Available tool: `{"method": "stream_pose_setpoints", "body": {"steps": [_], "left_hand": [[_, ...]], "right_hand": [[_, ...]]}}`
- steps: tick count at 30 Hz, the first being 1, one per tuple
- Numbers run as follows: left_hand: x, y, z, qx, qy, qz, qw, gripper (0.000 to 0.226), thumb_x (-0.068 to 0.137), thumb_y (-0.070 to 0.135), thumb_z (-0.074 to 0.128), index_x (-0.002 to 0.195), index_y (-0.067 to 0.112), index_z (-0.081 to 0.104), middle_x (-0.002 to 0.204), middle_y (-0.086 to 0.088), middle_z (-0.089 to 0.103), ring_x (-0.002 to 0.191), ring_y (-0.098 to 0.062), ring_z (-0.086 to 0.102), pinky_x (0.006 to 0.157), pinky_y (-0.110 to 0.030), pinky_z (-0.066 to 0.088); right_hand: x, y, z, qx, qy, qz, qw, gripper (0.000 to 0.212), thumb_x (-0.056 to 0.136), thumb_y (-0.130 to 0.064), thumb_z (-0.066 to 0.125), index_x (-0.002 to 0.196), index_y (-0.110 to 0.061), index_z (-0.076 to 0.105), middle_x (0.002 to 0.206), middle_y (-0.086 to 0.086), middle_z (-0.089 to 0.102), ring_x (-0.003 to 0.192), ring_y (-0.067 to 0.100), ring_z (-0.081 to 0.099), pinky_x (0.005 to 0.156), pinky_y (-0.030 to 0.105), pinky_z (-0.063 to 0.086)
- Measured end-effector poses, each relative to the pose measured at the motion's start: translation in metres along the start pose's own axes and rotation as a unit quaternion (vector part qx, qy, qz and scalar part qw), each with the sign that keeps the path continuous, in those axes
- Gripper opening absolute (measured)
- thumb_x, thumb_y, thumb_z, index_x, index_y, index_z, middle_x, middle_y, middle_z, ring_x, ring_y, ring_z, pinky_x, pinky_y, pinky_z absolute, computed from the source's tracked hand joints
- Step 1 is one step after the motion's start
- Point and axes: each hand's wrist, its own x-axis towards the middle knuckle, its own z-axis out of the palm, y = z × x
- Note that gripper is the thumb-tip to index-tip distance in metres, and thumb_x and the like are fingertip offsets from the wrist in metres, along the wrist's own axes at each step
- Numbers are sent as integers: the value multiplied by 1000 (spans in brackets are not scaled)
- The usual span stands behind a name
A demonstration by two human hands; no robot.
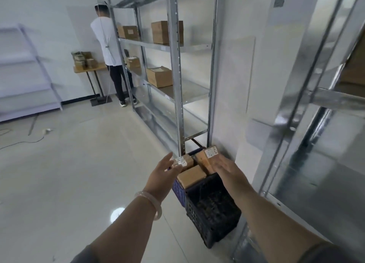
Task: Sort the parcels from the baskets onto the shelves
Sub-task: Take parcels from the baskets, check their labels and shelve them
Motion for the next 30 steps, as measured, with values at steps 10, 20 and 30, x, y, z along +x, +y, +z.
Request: {"method": "stream_pose_setpoints", "body": {"steps": [10, 20, 30], "left_hand": [[202, -12, -61, 12, -109, -11, 994, 53, 97, 29, 56, 147, 30, 37, 138, 5, 50, 112, -10, 49, 100, -31, 42], [366, -33, -29, 91, -185, -35, 978, 55, 98, 34, 53, 149, 30, 33, 150, 2, 42, 134, -18, 42, 98, -27, 33], [538, -50, 0, 123, -207, -84, 967, 53, 98, 33, 53, 148, 34, 34, 151, 5, 41, 136, -20, 40, 107, -33, 32]], "right_hand": [[141, -21, 83, 26, 47, 89, 995, 49, 98, -52, 43, 144, -36, 35, 129, -15, 43, 118, 11, 40, 100, 32, 30], [276, 38, 72, 2, 142, 205, 968, 53, 99, -49, 40, 147, -26, 35, 151, -1, 38, 140, 24, 33, 117, 46, 24], [442, 51, 68, 33, 135, 228, 964, 43, 101, -44, 42, 141, -28, 42, 126, -17, 45, 121, 13, 43, 105, 30, 28]]}}
